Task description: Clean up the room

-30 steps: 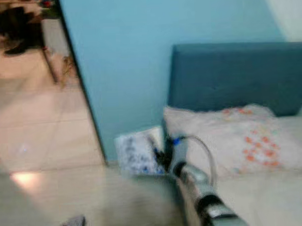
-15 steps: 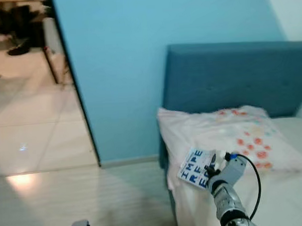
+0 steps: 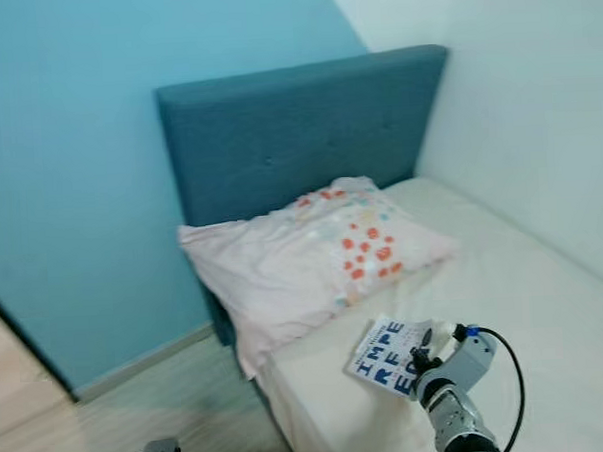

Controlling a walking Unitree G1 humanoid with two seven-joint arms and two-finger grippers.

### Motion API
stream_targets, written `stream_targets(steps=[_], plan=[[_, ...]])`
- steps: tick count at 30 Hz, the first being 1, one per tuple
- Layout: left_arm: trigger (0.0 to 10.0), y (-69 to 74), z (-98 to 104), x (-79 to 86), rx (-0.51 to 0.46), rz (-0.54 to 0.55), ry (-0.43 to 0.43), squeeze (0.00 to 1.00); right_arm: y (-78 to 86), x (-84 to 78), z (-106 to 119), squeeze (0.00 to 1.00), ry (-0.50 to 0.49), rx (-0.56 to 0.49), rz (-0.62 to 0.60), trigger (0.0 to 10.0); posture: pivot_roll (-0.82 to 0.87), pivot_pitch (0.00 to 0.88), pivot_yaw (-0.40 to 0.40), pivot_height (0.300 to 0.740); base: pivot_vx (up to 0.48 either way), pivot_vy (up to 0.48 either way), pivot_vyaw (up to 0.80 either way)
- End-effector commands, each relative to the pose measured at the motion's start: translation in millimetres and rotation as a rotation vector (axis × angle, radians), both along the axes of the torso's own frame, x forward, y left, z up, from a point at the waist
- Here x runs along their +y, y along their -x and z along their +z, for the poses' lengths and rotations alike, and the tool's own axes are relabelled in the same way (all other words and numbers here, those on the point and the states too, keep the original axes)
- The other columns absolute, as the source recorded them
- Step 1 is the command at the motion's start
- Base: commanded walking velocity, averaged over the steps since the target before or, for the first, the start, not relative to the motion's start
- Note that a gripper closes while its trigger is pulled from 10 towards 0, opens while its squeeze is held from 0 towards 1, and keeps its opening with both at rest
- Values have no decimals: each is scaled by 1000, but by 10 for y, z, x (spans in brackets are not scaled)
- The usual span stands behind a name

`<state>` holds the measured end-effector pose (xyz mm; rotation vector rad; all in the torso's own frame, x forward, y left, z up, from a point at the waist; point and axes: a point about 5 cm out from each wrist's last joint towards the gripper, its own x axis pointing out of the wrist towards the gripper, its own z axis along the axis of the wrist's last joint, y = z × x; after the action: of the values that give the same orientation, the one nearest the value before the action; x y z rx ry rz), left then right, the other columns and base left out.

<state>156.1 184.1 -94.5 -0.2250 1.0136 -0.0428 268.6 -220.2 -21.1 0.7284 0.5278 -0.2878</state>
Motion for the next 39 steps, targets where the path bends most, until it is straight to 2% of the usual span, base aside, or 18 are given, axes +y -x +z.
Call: stream_targets(steps=[1,4,8,10,14,15,23,30,32,34,39], plan=[[10000,96,-38,22,36,7,-7,0,-83,165,54,0,-101,-76,81,10000,13,0,-77,740,0,0,0],[10000,104,-40,28,38,8,-9,0,-117,288,90,0,-159,-132,172,10000,12,0,-76,740,0,0,0],[10000,111,-41,40,38,11,-14,0,-120,258,100,0,-186,-153,131,10000,17,0,-77,740,0,0,0],[10000,111,-39,52,36,14,-17,0,-46,148,26,0,-154,-86,41,10000,25,0,-76,740,0,0,0],[10000,114,-38,61,33,12,-17,0,24,86,-37,0,-102,-25,3,10000,34,0,-68,740,0,0,0],[10000,121,-38,71,33,7,-19,0,83,40,-84,0,-52,22,-22,10000,36,0,-64,740,0,0,0],[10000,208,-53,153,46,-10,-32,0,195,14,-173,0,-94,67,-103,10000,71,27,-41,740,0,0,0],[10000,459,-69,404,75,-32,-63,0,190,72,-170,0,-172,-6,-167,10000,155,134,0,740,0,0,0],[10000,459,-69,404,75,-32,-63,0,190,72,-170,0,-172,-6,-167,10000,155,134,0,740,0,0,0],[10000,557,-62,502,79,-49,-69,0,209,56,-170,0,-186,-42,-199,10000,178,196,23,740,0,0,0],[10000,553,-34,560,55,-58,-60,0,181,27,-116,0,-181,-128,-184,10000,180,247,37,740,0,0,0]])
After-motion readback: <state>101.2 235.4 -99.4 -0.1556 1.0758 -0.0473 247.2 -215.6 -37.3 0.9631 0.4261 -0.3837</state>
